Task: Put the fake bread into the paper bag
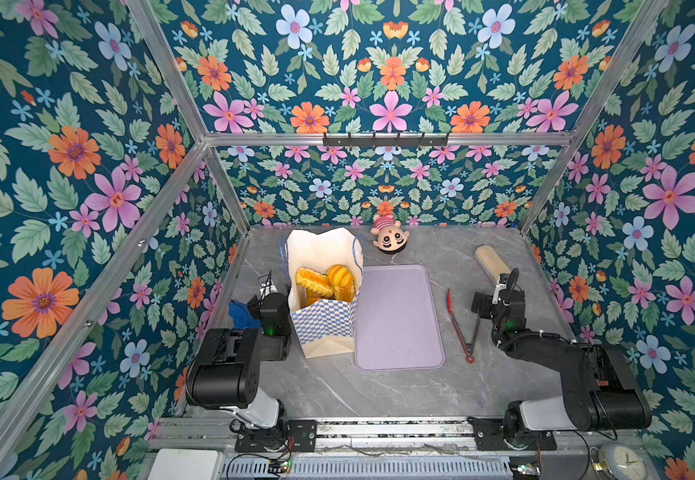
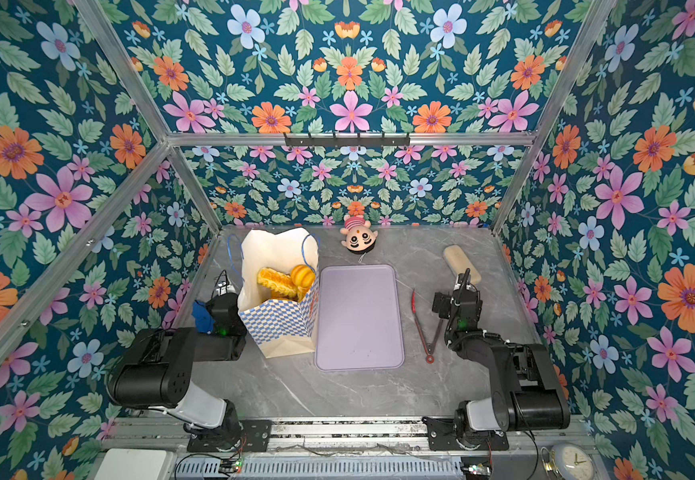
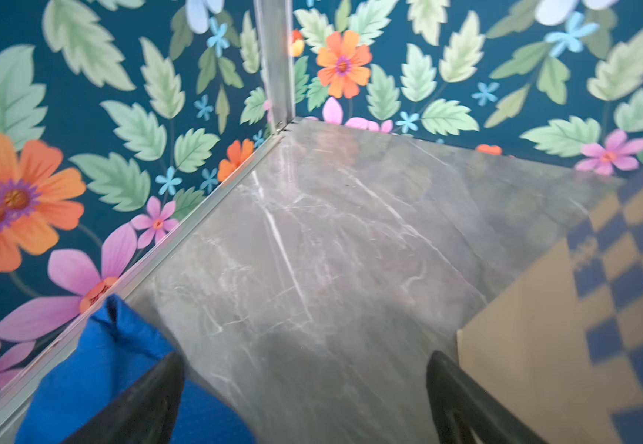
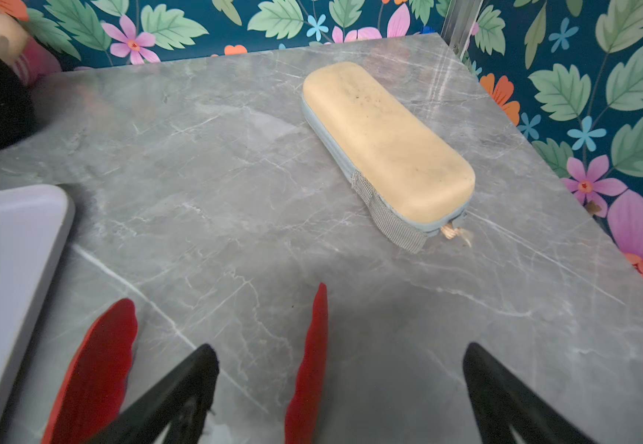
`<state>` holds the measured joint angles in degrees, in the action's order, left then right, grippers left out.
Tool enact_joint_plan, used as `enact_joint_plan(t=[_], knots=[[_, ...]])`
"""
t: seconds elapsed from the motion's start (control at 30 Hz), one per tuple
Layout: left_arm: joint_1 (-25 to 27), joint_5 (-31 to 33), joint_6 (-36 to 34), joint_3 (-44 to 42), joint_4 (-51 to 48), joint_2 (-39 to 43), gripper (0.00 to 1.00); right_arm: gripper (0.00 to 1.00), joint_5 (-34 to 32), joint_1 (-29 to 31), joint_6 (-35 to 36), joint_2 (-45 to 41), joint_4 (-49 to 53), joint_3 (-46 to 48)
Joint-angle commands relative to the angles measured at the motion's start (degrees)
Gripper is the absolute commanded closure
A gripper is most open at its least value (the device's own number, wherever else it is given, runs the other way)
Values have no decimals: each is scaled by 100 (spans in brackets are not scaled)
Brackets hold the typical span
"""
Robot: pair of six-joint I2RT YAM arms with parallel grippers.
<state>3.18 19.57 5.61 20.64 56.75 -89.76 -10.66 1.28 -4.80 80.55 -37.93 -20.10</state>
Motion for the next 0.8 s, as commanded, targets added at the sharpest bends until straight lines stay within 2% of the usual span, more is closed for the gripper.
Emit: enact_joint_plan(t=[0.0, 0.03, 0.07, 0.1, 0.13, 0.2, 0.27, 0.33, 0.4, 0.47, 0.57, 0.77], knots=[[47, 127, -350, -19, 576, -26, 1, 1, 107, 4, 240, 325, -1782, 403], [42, 128, -347, -18, 580, -32, 0, 1, 52, 30, 275, 364, -2131, 460], [42, 119, -350, -24, 578, -34, 1, 1, 83, 32, 166, 173, -1498, 356], [41, 111, -350, -9, 565, -35, 0, 1, 187, -28, 125, 193, -1322, 285], [42, 109, -350, -9, 561, -38, 1, 1, 169, -41, 170, 334, -1707, 329], [42, 99, -342, -3, 556, -38, 1, 1, 212, -59, 81, 155, -1214, 254], [42, 97, -341, 9, 539, -47, 1, 1, 213, -74, 112, 288, -1590, 312], [38, -57, -332, -40, 599, -26, 1, 1, 200, -74, 85, 169, -1310, 280], [35, -307, -392, -333, 1140, -66, 0, 1, 180, -72, 115, 244, -1513, 312], [16, -274, -520, -790, 2470, -406, 0, 1, 203, -74, 107, 207, -1365, 273], [24, -346, -389, -530, 1608, -245, 0, 1, 256, -109, 71, 204, -1288, 239], [-10, -386, -426, -513, 1703, -300, 0, 1, 224, -114, 84, 196, -1380, 303]])
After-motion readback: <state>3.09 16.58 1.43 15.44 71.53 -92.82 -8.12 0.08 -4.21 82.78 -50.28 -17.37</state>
